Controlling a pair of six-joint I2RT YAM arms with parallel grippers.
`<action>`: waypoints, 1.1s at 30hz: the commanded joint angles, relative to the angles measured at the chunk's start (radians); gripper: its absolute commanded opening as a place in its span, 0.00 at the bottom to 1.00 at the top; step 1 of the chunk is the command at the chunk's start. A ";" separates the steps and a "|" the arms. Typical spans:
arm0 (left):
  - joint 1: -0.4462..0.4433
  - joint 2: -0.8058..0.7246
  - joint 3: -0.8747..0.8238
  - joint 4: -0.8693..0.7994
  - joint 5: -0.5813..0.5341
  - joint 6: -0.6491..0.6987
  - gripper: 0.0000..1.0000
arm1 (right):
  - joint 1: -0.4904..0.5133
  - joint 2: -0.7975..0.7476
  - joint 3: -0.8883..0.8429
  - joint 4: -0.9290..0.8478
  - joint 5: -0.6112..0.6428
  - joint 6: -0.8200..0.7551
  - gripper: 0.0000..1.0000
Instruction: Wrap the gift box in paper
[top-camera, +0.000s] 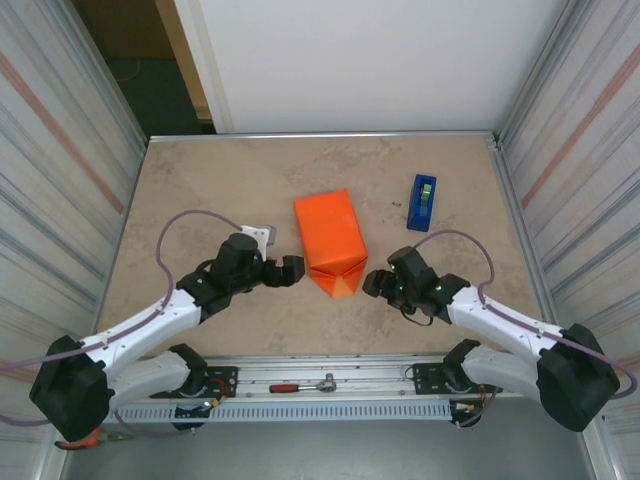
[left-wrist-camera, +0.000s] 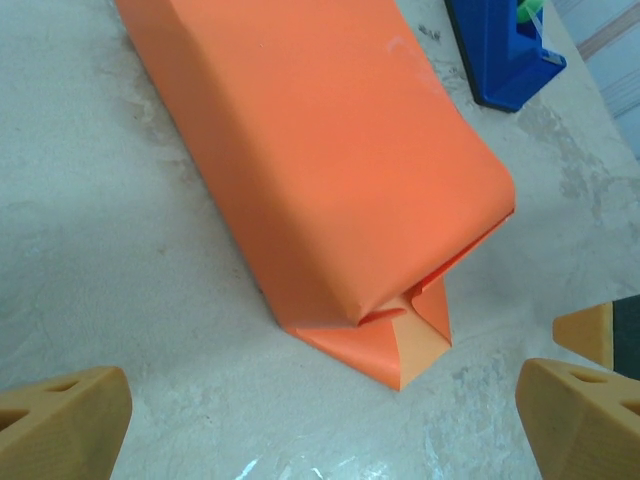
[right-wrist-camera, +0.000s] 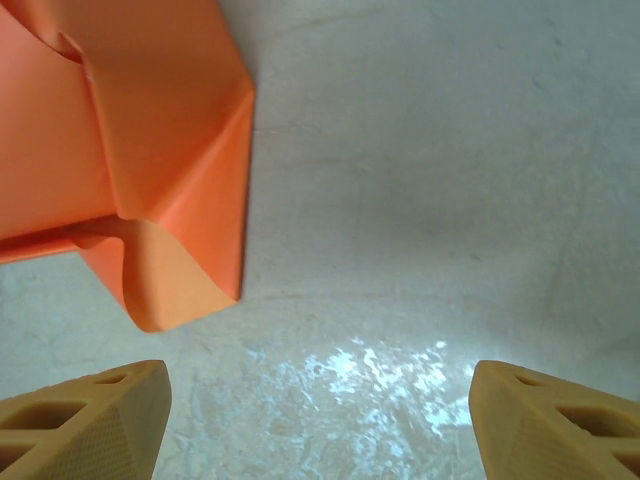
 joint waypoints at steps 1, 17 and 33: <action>-0.044 0.002 0.002 -0.005 -0.055 -0.015 0.99 | 0.015 -0.079 -0.025 -0.012 0.078 0.159 0.77; -0.129 0.093 0.022 0.027 -0.079 -0.043 0.99 | 0.036 -0.246 -0.057 -0.151 0.122 0.132 0.76; -0.179 0.154 -0.008 0.110 -0.130 -0.068 0.99 | 0.135 0.301 0.108 0.131 -0.008 0.029 0.51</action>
